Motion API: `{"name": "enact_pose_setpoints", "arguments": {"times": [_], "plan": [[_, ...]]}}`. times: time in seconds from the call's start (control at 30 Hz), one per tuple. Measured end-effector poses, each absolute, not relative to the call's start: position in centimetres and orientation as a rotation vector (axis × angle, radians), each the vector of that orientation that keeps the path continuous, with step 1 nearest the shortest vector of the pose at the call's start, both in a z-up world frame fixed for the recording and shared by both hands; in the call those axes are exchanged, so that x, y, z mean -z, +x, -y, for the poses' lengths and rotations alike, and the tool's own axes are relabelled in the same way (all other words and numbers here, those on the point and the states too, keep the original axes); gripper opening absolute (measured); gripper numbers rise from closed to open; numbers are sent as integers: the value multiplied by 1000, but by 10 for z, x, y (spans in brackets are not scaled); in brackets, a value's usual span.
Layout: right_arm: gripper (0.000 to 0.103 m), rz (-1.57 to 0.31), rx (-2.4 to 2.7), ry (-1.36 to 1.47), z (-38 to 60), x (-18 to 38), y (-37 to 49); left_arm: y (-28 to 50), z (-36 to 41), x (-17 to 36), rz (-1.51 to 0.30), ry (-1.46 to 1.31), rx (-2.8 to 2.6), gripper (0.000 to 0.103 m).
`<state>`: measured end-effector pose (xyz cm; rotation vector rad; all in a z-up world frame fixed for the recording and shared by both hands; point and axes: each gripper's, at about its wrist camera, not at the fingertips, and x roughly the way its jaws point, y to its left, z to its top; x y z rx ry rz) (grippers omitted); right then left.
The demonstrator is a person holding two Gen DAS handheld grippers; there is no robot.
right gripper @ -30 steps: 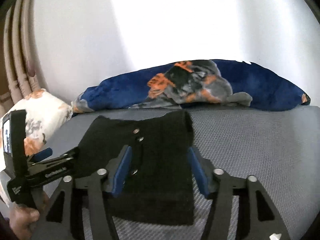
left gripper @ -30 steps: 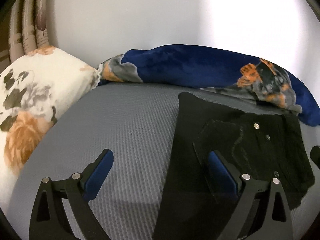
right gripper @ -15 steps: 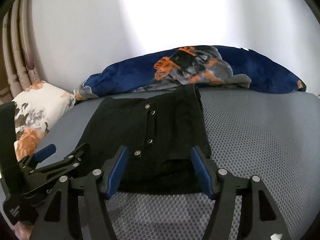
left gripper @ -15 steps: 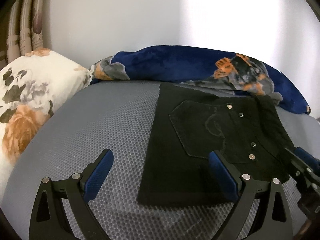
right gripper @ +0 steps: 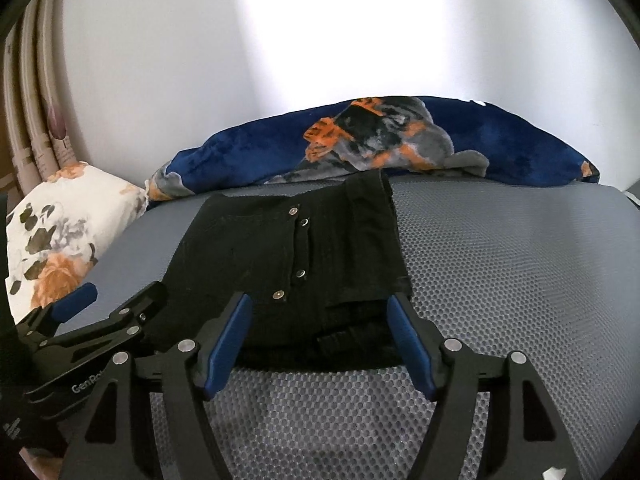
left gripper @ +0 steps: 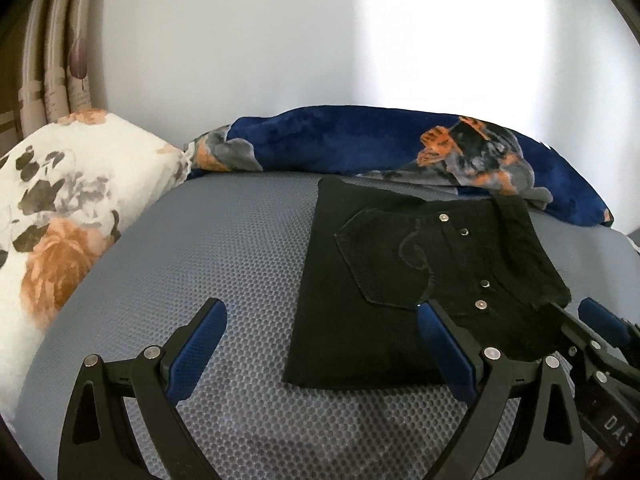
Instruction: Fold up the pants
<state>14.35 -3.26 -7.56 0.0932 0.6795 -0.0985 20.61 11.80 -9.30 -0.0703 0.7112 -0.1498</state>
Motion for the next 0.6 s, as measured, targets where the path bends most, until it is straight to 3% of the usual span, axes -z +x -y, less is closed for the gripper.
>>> {"name": "enact_pose_setpoints", "arguments": {"times": [0.6], "plan": [[75, -630, 98, 87, 25, 47, 124, 182, -122, 55, -677, -27, 119, 97]]}}
